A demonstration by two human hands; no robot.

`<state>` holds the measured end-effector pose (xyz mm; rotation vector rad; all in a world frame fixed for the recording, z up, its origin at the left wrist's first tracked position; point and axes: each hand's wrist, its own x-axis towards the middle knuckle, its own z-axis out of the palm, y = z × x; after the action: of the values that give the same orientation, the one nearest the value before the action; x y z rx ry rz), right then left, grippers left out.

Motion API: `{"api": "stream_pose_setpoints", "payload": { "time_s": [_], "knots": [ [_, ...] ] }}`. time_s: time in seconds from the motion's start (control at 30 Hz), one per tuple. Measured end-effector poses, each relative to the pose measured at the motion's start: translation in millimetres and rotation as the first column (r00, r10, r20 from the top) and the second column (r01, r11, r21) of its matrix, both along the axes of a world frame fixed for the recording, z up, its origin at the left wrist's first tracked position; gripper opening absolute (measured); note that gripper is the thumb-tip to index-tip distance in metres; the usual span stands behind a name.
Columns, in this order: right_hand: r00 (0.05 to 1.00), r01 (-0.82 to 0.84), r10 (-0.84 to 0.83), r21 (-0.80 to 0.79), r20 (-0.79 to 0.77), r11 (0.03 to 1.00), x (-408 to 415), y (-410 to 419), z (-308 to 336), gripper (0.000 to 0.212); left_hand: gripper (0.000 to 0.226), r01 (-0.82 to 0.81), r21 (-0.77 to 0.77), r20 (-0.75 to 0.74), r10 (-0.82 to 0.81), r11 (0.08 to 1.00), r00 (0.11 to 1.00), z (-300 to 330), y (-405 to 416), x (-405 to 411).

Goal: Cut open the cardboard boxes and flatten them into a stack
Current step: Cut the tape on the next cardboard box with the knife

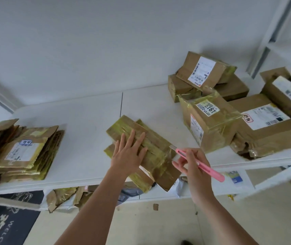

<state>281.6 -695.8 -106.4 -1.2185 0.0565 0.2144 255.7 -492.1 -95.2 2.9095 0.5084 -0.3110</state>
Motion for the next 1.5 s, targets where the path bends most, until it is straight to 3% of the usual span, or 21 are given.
{"api": "stream_pose_setpoints", "payload": {
  "time_s": [0.17, 0.3, 0.37, 0.47, 0.57, 0.97, 1.27, 1.5],
  "knots": [
    [0.989, 0.100, -0.095, 0.044, -0.112, 0.994, 3, 10, 1, 0.017, 0.058, -0.212, 0.073, -0.066, 0.217, 0.974, 0.974, -1, -11, 3],
    [0.992, 0.098, -0.091, 0.076, -0.093, 0.992, 17, 15, -5, 0.018, 0.067, -0.378, 0.110, -0.128, 0.390, 0.919, 0.912, 15, -23, 8],
    [0.994, 0.068, -0.058, 0.098, -0.097, 0.993, 24, 18, -10, 0.016, 0.082, -0.337, 0.087, -0.166, 0.348, 0.937, 0.923, 24, -16, 7],
    [0.998, 0.000, 0.006, 0.092, -0.064, 0.996, 33, 26, -16, 0.010, 0.106, -0.150, 0.114, -0.258, 0.175, 0.982, 0.950, 38, 8, 5],
    [0.999, -0.043, 0.044, 0.047, -0.016, 0.998, 36, 35, -20, 0.005, 0.100, -0.065, 0.115, -0.280, 0.095, 0.991, 0.955, 49, 25, 2],
    [0.976, -0.056, 0.087, -0.156, 0.197, 0.986, 46, 52, -33, 0.012, 0.092, -0.108, 0.058, -0.207, 0.118, 0.992, 0.971, 41, 33, -4],
    [0.876, -0.063, 0.250, -0.414, 0.413, 0.908, 49, 44, -29, 0.015, 0.089, -0.084, 0.117, -0.232, 0.109, 0.990, 0.967, 39, 31, -3],
    [0.856, -0.119, 0.307, -0.419, 0.416, 0.900, 34, 35, -33, 0.016, 0.088, -0.064, 0.138, -0.263, 0.098, 0.988, 0.960, 41, 28, 0]
  ]
}}
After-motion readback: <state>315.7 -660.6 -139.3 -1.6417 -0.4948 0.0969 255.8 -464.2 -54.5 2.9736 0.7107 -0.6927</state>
